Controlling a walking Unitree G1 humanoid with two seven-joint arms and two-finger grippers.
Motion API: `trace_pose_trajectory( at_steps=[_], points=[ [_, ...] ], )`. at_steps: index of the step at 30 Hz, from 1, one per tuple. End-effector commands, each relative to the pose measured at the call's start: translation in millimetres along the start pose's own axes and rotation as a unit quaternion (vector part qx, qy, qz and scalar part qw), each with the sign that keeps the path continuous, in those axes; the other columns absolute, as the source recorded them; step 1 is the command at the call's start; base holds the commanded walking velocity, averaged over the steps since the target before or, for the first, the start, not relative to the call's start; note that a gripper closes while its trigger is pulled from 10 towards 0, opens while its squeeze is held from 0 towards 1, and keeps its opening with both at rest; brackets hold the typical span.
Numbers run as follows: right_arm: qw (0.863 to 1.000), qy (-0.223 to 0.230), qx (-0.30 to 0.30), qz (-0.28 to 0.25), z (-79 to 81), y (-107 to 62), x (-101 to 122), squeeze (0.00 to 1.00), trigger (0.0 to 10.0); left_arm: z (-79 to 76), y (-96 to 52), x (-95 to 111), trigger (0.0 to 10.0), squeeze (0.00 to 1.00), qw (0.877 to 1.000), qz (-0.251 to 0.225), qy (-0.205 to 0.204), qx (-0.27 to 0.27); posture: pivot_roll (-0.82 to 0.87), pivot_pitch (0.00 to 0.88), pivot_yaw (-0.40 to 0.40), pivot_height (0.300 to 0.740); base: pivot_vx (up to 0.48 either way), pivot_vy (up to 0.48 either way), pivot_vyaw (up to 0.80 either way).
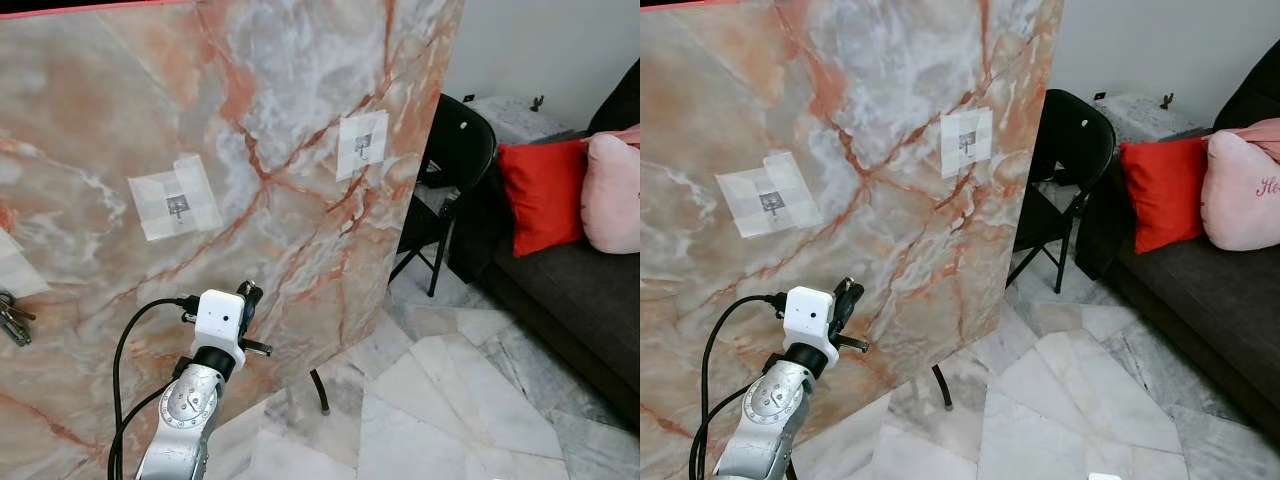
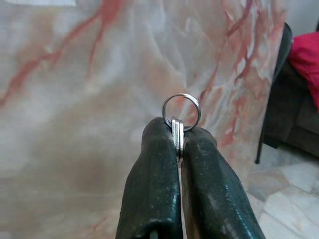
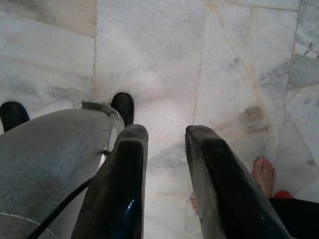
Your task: Hang keys on a hook
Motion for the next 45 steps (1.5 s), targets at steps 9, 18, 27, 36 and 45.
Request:
trace_pose_trajectory(
  at_steps=[9, 18, 27, 36, 45],
  points=[
    [1.0, 0.001, -0.005, -0.001, -4.4, -0.7, -0.2, 0.0, 10.0, 5.3, -1.9, 2.1, 10.0, 0.0, 1.0, 0.002, -0.001, 0.01, 0.15, 0.0, -0.078, 0.74, 0.0, 0.152, 0.0],
    [1.0, 0.001, -0.004, 0.0, -4.1, -0.8, -1.0, 0.0, 10.0, 2.7, -2.1, 2.8, 10.0, 0.0, 1.0, 0.0, 0.002, 0.004, 0.15, 0.0, -0.076, 0.74, 0.0, 0.48, 0.0],
    [1.0, 0.0, -0.004, 0.001, -4.3, -0.9, -1.6, 0.0, 10.0, -2.0, -2.5, 5.8, 10.0, 0.0, 1.0, -0.005, 0.006, -0.009, 0.15, 0.0, -0.076, 0.74, 0.0, 0.043, 0.0],
    [1.0, -0.003, -0.003, 0.002, -4.3, -0.9, -1.6, 0.0, 10.0, -16.4, 0.1, 12.5, 10.0, 0.0, 0.999, -0.016, 0.011, -0.047, 0.15, 0.0, -0.077, 0.74, 0.0, 0.0, 0.0],
    [1.0, -0.006, -0.003, 0.0, -3.5, -0.6, -0.5, 0.0, 10.0, -54.4, 27.9, 31.6, 10.0, 0.0, 0.995, -0.043, 0.032, -0.089, 0.14, 0.0, -0.071, 0.74, 0.0, 0.0, 0.0]
  ],
)
Point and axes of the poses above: a point about 5 cm out from each wrist's last joint towards the gripper, its own y axis pointing out of the wrist towards the gripper, its own x axis along the axis of the wrist's last joint, z = x × y, the point moved 3 cm from there along y, pointing out of the wrist towards the gripper
